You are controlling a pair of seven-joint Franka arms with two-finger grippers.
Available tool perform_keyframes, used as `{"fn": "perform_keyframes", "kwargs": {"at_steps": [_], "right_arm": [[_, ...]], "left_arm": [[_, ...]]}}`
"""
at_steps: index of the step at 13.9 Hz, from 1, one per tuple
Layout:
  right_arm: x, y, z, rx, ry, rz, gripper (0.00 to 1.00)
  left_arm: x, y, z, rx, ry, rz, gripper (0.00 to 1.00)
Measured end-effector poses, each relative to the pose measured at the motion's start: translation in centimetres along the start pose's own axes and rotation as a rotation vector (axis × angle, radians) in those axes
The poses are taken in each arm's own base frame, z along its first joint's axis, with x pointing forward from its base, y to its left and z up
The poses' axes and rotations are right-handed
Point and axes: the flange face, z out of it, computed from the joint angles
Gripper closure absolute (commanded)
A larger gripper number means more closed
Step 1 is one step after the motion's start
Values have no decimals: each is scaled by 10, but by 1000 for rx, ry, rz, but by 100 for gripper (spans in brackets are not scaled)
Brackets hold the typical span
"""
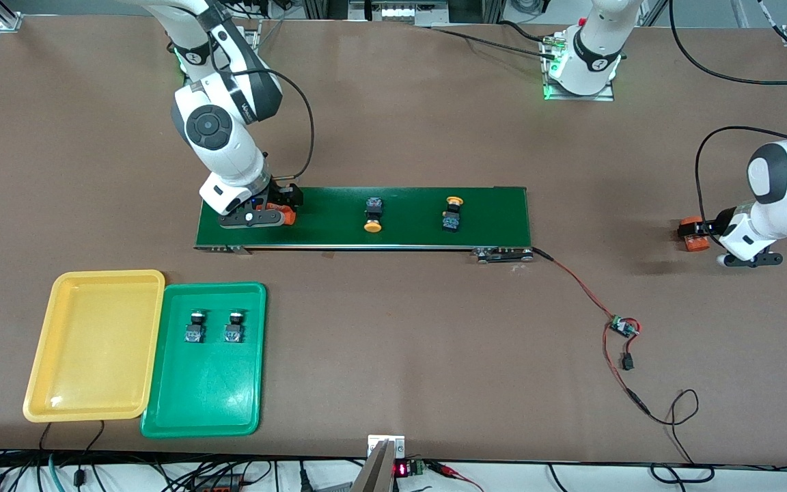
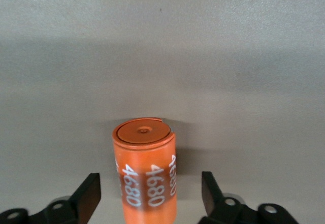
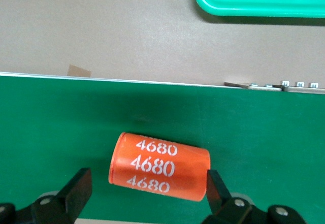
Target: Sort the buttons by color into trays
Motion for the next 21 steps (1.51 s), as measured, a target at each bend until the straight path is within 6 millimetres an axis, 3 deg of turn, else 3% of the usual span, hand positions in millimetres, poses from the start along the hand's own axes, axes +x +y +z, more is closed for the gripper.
{"fn": "perform_keyframes", "kwargs": {"at_steps": [5,10,12,13,14,16,19,21], "right_arm": [[2,-3,-4,-2,7,21,0],[2,-26,-16,-3,8,40,0],[2,-41,-16,1,8,48,0],[3,-50,-15,5,10,51,0],[7,-61,-15,13,15,54,0],[11,-71,-15,21,19,60,0],[13,-85,-14,29,22,72,0],[14,-93,-13,32,21,71,0]], "left_arm": [[3,0,3,-4,11,2,71],[5,2,0,-3,18,40,79],[8,21,-6,-10,3,114,81],[12,41,-14,-13,-5,169,84],[17,80,-33,-9,-6,269,90],[18,134,-62,17,1,422,100],[8,236,-103,94,10,623,100],[-9,313,-117,150,13,752,100]]}}
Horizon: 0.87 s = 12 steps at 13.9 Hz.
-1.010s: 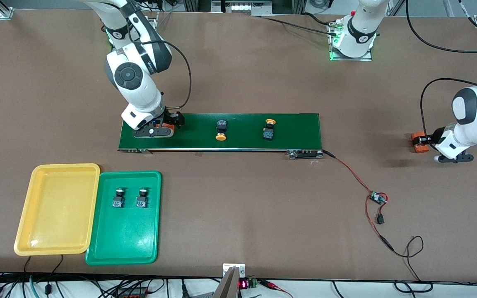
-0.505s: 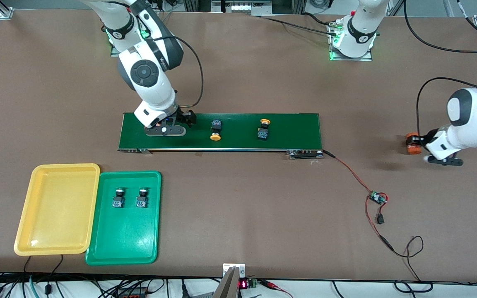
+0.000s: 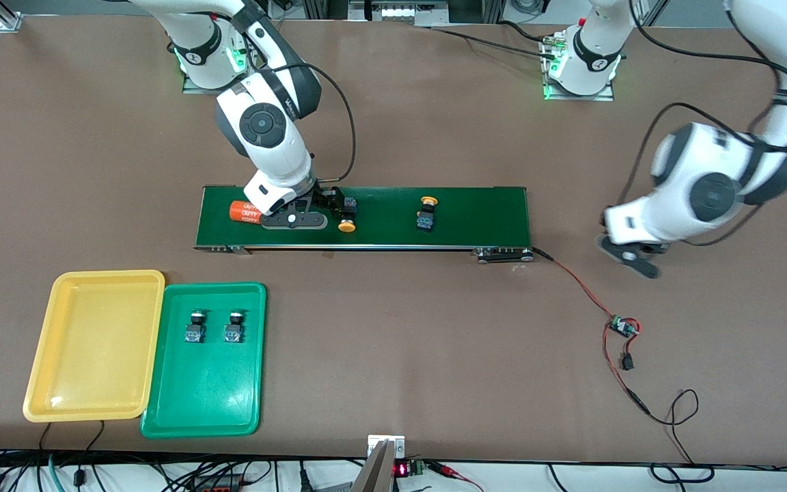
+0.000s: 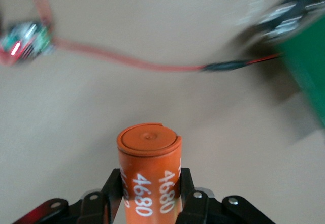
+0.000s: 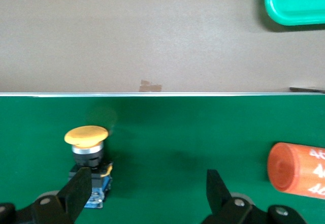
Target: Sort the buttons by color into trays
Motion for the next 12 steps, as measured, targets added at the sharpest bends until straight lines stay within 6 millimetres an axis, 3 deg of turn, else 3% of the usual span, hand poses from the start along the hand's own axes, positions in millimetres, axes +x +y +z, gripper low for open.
{"fn": "perform_keyframes", "kwargs": {"at_steps": [3,7,9,12], "right_arm": [[-1,-10,4,3,-3,7,0],[1,-18,15,4,-16,15,0],[2,-18,24,-8,-22,9,8],[5,-18,37,-27,-27,-4,24]], "left_arm": [[36,79,-14,39,1,156,100],[66,175,-13,60,-3,462,100],[77,191,-10,65,49,623,100],[88,187,6,53,118,809,100]]}}
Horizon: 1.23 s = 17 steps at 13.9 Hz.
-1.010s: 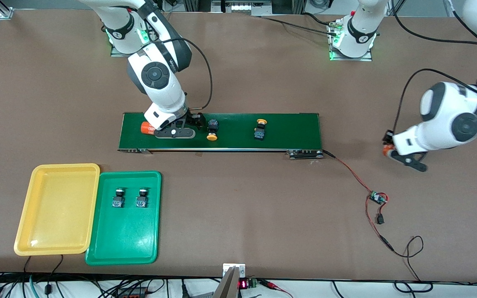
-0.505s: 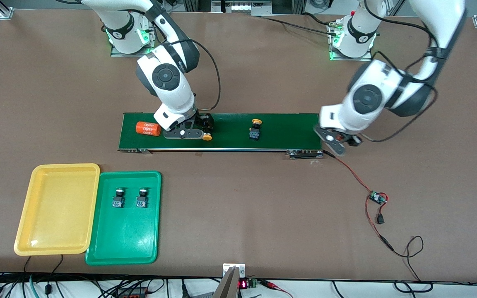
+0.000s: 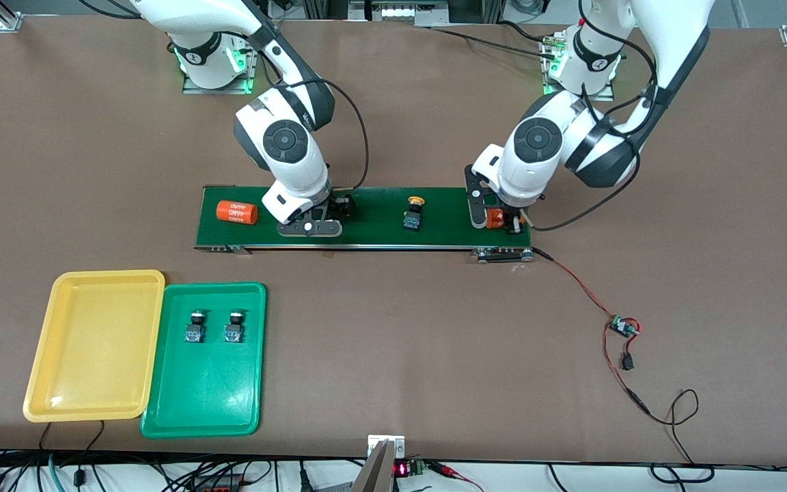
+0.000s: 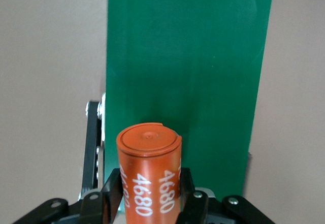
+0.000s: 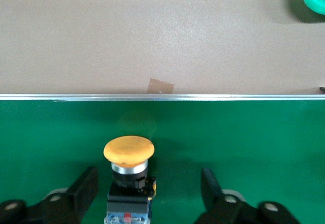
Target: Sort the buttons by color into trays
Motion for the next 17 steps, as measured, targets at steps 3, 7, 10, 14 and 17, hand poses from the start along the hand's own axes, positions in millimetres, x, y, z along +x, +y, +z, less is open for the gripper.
{"fn": "perform_keyframes", "kwargs": {"at_steps": [3,7,10,14,17], "right_arm": [[3,1,3,-2,0,4,31],[7,6,2,-7,5,9,53],[9,9,3,-11,5,5,68],[17,19,1,-12,8,11,68],[39,29,-24,-31,1,7,68]], "left_arm": [[5,2,15,-22,16,63,99],[16,14,20,-34,7,91,97],[17,15,20,-34,6,94,0],[21,17,12,-15,7,103,0],[19,7,-35,85,12,88,0]]}}
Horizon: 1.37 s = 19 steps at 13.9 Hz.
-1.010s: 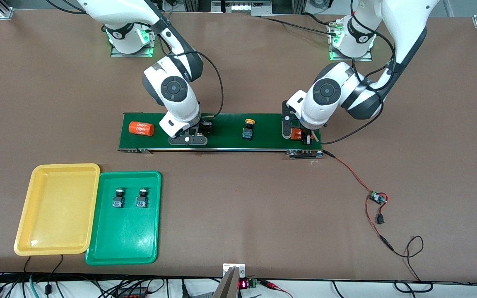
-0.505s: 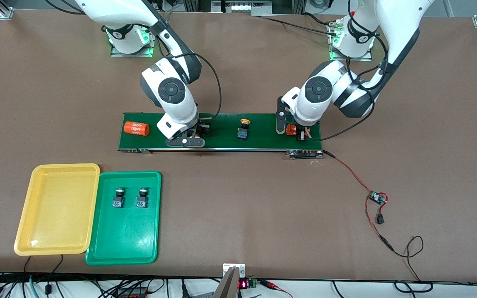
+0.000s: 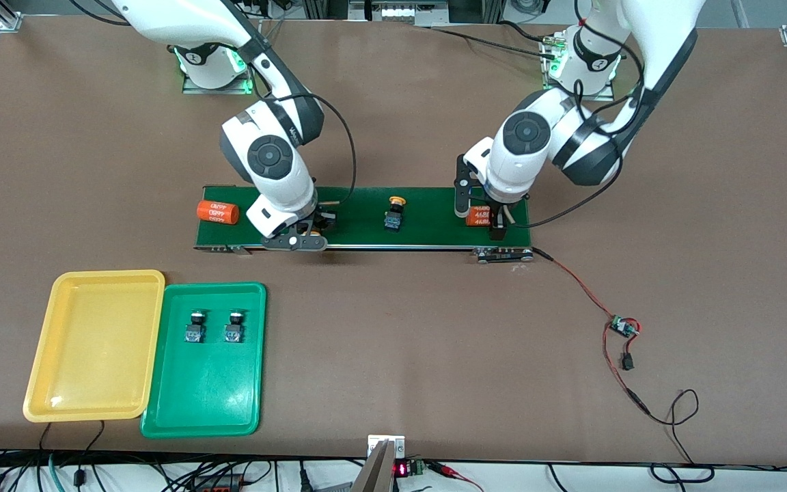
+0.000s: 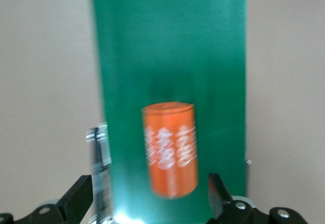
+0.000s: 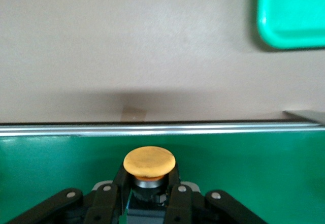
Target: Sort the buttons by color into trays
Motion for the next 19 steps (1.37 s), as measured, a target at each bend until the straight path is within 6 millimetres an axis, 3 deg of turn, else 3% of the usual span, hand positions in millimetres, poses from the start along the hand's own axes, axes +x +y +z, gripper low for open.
{"fn": "perform_keyframes", "kwargs": {"at_steps": [2,4,6,10,12,16,19], "right_arm": [[21,5,-38,-7,5,-9,68],[44,19,-76,3,32,-18,68],[66,50,-89,7,44,-22,68],[114,165,-58,-1,3,-19,68],[136,218,-52,8,4,-7,68],[168,306,-46,36,16,-44,68],[183,366,-23,47,11,-76,68]], "left_arm": [[-13,-22,-36,79,5,-42,0],[-39,-51,-59,125,15,-121,0],[-73,-77,-71,116,57,-248,0],[-140,-112,-91,65,87,-493,0],[-173,-122,-98,58,61,-641,0],[-232,-125,-110,17,-1,-1070,0],[-293,-117,-145,-5,-18,-1400,0]]}}
